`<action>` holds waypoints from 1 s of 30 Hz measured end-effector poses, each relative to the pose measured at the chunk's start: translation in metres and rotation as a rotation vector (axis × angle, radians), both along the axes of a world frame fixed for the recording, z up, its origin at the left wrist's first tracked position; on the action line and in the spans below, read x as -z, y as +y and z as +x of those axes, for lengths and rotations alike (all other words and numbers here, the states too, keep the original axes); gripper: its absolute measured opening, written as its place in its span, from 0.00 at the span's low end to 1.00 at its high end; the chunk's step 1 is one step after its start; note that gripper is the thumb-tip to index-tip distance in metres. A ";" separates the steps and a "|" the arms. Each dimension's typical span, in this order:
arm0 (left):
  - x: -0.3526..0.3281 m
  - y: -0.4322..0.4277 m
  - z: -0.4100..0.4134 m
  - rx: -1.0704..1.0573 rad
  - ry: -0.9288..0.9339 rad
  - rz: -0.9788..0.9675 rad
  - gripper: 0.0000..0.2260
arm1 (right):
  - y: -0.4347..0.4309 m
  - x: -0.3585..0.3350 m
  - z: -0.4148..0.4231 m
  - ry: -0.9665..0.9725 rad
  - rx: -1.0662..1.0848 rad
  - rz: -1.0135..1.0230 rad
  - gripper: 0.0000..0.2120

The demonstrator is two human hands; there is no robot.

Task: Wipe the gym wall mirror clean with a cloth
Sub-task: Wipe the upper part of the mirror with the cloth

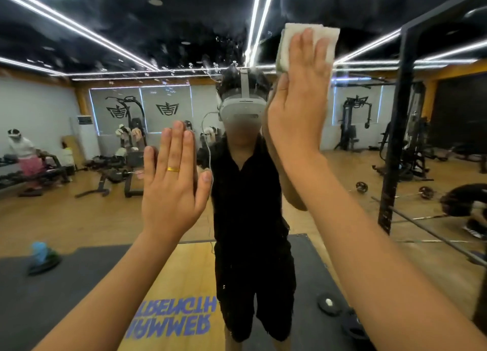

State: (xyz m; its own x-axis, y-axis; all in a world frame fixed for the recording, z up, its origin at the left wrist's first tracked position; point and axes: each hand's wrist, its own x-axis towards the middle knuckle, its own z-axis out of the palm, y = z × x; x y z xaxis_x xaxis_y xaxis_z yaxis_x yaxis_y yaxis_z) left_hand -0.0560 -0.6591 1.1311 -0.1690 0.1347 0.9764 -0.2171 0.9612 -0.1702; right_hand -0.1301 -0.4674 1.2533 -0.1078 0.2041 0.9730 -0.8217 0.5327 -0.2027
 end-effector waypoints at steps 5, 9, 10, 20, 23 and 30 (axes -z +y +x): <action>0.001 -0.001 0.000 0.004 -0.006 -0.003 0.30 | -0.028 0.019 0.012 0.127 0.000 0.340 0.28; 0.000 0.000 0.000 -0.016 0.008 -0.010 0.30 | 0.008 0.008 0.002 0.090 0.057 0.384 0.26; 0.000 0.000 0.000 -0.017 0.011 -0.013 0.30 | 0.017 0.006 0.002 0.022 0.036 0.305 0.26; -0.003 -0.004 0.002 -0.029 -0.010 -0.043 0.31 | -0.026 0.018 0.012 0.025 0.076 0.291 0.27; -0.002 -0.004 0.001 -0.022 -0.010 -0.038 0.31 | 0.002 0.015 0.006 0.049 0.074 0.320 0.28; 0.000 -0.006 0.002 0.016 0.001 -0.033 0.30 | 0.042 0.050 -0.013 -0.169 0.039 -0.172 0.27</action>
